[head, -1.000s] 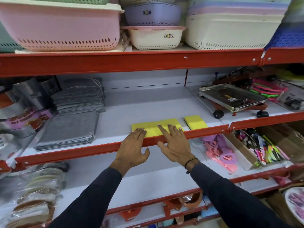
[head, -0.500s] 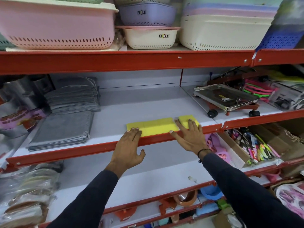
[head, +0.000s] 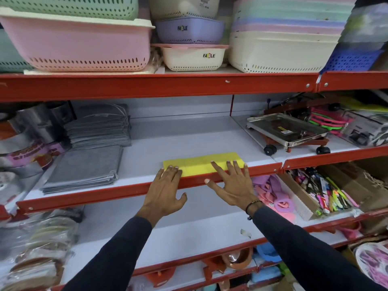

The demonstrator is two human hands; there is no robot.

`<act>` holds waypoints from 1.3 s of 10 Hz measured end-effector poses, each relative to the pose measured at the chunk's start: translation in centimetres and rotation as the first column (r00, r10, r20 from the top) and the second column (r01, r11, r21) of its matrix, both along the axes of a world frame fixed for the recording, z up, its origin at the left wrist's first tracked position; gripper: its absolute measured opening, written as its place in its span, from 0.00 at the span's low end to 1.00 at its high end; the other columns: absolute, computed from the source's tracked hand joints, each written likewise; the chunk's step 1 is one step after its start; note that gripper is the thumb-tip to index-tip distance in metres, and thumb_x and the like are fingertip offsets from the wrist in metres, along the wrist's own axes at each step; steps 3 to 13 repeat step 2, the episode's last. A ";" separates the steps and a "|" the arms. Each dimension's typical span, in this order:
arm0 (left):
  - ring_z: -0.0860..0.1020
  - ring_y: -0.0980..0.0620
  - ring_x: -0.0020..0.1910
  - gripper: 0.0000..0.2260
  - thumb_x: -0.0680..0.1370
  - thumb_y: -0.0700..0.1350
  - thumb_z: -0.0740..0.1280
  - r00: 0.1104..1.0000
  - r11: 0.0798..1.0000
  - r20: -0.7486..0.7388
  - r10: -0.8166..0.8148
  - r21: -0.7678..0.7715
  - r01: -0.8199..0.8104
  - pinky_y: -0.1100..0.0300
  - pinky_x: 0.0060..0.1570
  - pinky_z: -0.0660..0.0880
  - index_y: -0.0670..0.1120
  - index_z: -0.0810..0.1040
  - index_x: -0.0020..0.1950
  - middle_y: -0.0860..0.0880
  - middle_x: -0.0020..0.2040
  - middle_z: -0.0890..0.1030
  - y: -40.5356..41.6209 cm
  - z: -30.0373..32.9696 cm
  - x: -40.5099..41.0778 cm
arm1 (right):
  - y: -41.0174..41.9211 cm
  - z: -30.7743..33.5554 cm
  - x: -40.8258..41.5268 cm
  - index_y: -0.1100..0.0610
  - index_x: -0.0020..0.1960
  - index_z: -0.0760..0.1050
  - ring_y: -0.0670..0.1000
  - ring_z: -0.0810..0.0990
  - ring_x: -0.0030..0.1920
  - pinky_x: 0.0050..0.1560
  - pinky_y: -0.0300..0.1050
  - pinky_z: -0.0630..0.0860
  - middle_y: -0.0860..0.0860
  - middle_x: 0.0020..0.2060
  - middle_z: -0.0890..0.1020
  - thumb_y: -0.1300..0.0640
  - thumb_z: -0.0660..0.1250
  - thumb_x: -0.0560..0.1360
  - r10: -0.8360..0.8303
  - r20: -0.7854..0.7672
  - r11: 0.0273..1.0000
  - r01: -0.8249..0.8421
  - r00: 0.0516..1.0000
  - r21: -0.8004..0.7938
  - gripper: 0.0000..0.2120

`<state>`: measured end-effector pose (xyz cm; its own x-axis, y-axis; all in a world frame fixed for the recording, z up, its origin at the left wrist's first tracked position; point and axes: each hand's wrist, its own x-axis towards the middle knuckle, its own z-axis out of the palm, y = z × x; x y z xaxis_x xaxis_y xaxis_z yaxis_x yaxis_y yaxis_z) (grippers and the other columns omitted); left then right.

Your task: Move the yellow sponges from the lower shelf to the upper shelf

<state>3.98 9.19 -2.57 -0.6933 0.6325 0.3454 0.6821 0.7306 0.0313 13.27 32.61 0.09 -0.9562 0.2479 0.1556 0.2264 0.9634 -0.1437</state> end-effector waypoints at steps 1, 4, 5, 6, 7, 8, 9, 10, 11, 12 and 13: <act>0.58 0.40 0.84 0.39 0.78 0.63 0.62 0.988 0.987 -0.151 -0.030 0.149 0.053 0.40 0.82 0.55 0.41 0.62 0.83 0.40 0.84 0.63 -0.8 2.2 0.5 | -0.5 2.0 1.1 0.35 0.81 0.45 0.60 0.49 0.84 0.80 0.70 0.45 0.57 0.83 0.57 0.21 0.47 0.74 0.082 -0.219 0.996 -0.076 0.972 0.037 0.39; 0.48 0.38 0.85 0.43 0.78 0.65 0.67 0.941 0.959 -0.337 -0.030 0.257 0.123 0.33 0.81 0.50 0.43 0.57 0.85 0.41 0.86 0.54 -1.7 6.9 1.1 | -1.6 7.0 1.6 0.36 0.82 0.42 0.57 0.41 0.84 0.80 0.71 0.41 0.53 0.85 0.46 0.24 0.51 0.75 0.143 -0.407 0.989 -0.118 0.902 0.086 0.40; 0.48 0.38 0.85 0.43 0.78 0.65 0.67 0.941 0.959 -0.337 -0.030 0.257 0.123 0.33 0.81 0.50 0.43 0.57 0.85 0.41 0.86 0.54 -1.7 6.9 1.1 | -1.6 7.0 1.6 0.36 0.82 0.42 0.57 0.41 0.84 0.80 0.71 0.41 0.53 0.85 0.46 0.24 0.51 0.75 0.143 -0.407 0.989 -0.118 0.902 0.086 0.40; 0.48 0.38 0.85 0.43 0.78 0.65 0.67 0.941 0.959 -0.337 -0.030 0.257 0.123 0.33 0.81 0.50 0.43 0.57 0.85 0.41 0.86 0.54 -1.7 6.9 1.1 | -1.6 7.0 1.6 0.36 0.82 0.42 0.57 0.41 0.84 0.80 0.71 0.41 0.53 0.85 0.46 0.24 0.51 0.75 0.143 -0.407 0.989 -0.118 0.902 0.086 0.40; 0.48 0.38 0.85 0.43 0.78 0.65 0.67 0.941 0.959 -0.337 -0.030 0.257 0.123 0.33 0.81 0.50 0.43 0.57 0.85 0.41 0.86 0.54 -1.7 6.9 1.1 | -1.6 7.0 1.6 0.36 0.82 0.42 0.57 0.41 0.84 0.80 0.71 0.41 0.53 0.85 0.46 0.24 0.51 0.75 0.143 -0.407 0.989 -0.118 0.902 0.086 0.40; 0.48 0.38 0.85 0.43 0.78 0.65 0.67 0.941 0.959 -0.337 -0.030 0.257 0.123 0.33 0.81 0.50 0.43 0.57 0.85 0.41 0.86 0.54 -1.7 6.9 1.1 | -1.6 7.0 1.6 0.36 0.82 0.42 0.57 0.41 0.84 0.80 0.71 0.41 0.53 0.85 0.46 0.24 0.51 0.75 0.143 -0.407 0.989 -0.118 0.902 0.086 0.40; 0.48 0.38 0.85 0.43 0.78 0.65 0.67 0.941 0.959 -0.337 -0.030 0.257 0.123 0.33 0.81 0.50 0.43 0.57 0.85 0.41 0.86 0.54 -1.7 6.9 1.1 | -1.6 7.0 1.6 0.36 0.82 0.42 0.57 0.41 0.84 0.80 0.71 0.41 0.53 0.85 0.46 0.24 0.51 0.75 0.143 -0.407 0.989 -0.118 0.902 0.086 0.40; 0.48 0.38 0.85 0.43 0.78 0.65 0.67 0.941 0.959 -0.337 -0.030 0.257 0.123 0.33 0.81 0.50 0.43 0.57 0.85 0.41 0.86 0.54 -1.7 6.9 1.1 | -1.6 7.0 1.6 0.36 0.82 0.42 0.57 0.41 0.84 0.80 0.71 0.41 0.53 0.85 0.46 0.24 0.51 0.75 0.143 -0.407 0.989 -0.118 0.902 0.086 0.40; 0.48 0.38 0.85 0.43 0.78 0.65 0.67 0.941 0.959 -0.337 -0.030 0.257 0.123 0.33 0.81 0.50 0.43 0.57 0.85 0.41 0.86 0.54 -1.7 6.9 1.1 | -1.6 7.0 1.6 0.36 0.82 0.42 0.57 0.41 0.84 0.80 0.71 0.41 0.53 0.85 0.46 0.24 0.51 0.75 0.143 -0.407 0.989 -0.118 0.902 0.086 0.40; 0.48 0.38 0.85 0.43 0.78 0.65 0.67 0.941 0.959 -0.337 -0.030 0.257 0.123 0.33 0.81 0.50 0.43 0.57 0.85 0.41 0.86 0.54 -1.7 6.9 1.1 | -1.6 7.0 1.6 0.36 0.82 0.42 0.57 0.41 0.84 0.80 0.71 0.41 0.53 0.85 0.46 0.24 0.51 0.75 0.143 -0.407 0.989 -0.118 0.902 0.086 0.40; 0.48 0.38 0.85 0.43 0.78 0.65 0.67 0.941 0.959 -0.337 -0.030 0.257 0.123 0.33 0.81 0.50 0.43 0.57 0.85 0.41 0.86 0.54 -1.7 6.9 1.1 | -1.6 7.0 1.6 0.36 0.82 0.42 0.57 0.41 0.84 0.80 0.71 0.41 0.53 0.85 0.46 0.24 0.51 0.75 0.143 -0.407 0.989 -0.118 0.902 0.086 0.40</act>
